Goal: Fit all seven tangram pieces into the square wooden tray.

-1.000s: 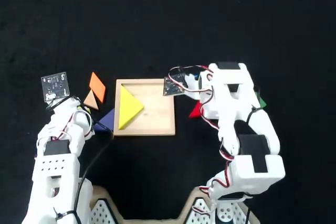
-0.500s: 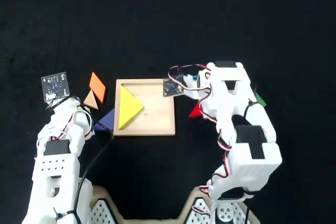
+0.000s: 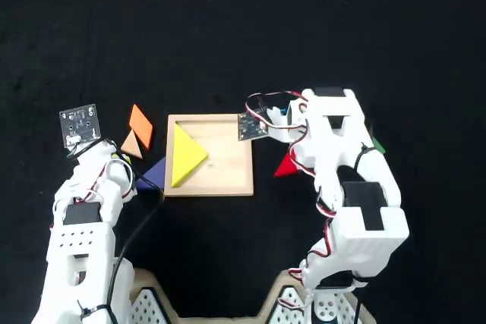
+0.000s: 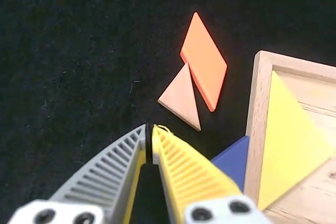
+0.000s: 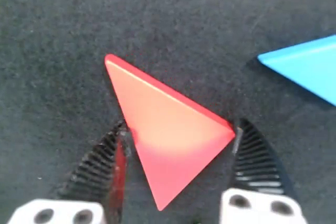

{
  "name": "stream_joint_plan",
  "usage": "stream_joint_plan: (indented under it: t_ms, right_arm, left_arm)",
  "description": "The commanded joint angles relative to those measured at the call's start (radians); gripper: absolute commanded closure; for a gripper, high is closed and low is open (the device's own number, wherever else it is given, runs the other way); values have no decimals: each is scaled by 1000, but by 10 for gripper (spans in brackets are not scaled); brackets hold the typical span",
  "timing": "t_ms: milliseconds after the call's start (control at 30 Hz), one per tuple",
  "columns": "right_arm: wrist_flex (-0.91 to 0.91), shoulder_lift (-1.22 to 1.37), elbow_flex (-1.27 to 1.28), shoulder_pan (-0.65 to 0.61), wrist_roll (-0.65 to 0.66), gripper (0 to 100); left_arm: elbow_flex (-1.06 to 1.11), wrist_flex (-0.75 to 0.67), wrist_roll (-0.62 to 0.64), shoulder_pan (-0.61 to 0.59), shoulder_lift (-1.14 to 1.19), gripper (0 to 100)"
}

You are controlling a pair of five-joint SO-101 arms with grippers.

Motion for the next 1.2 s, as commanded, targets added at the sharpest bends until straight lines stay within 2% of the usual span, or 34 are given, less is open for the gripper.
stream_joint_plan:
  t_ms: [0, 133, 267, 333, 467, 600, 767, 967, 1167]
  right_arm:
    - [9, -8, -38, 18, 6, 814]
    - [32, -45, -58, 17, 0, 814]
    - [161, -156, -117, -37, -69, 815]
    - [206, -217, -125, -106, -153, 815]
    - [206, -283, -99, -287, -402, 815]
    - [132, -289, -54, -443, -578, 815]
    - [5, -277, 2, -568, -735, 815]
    - [-37, -176, -1, -652, -770, 815]
    - [-84, -68, -19, -658, -770, 815]
  left_arm:
    - [-5, -21, -11, 10, -12, 970]
    - [-5, -21, -11, 10, -12, 970]
    - [-5, -21, -11, 10, -12, 970]
    - [-5, -21, -11, 10, -15, 970]
    - [-5, -20, -11, 5, -15, 970]
    - [-5, -18, -11, 1, -15, 970]
    - [-5, -18, -11, -1, -15, 970]
    - [-5, -18, -11, 2, -15, 970]
    - [-5, -18, -11, 1, -15, 970]
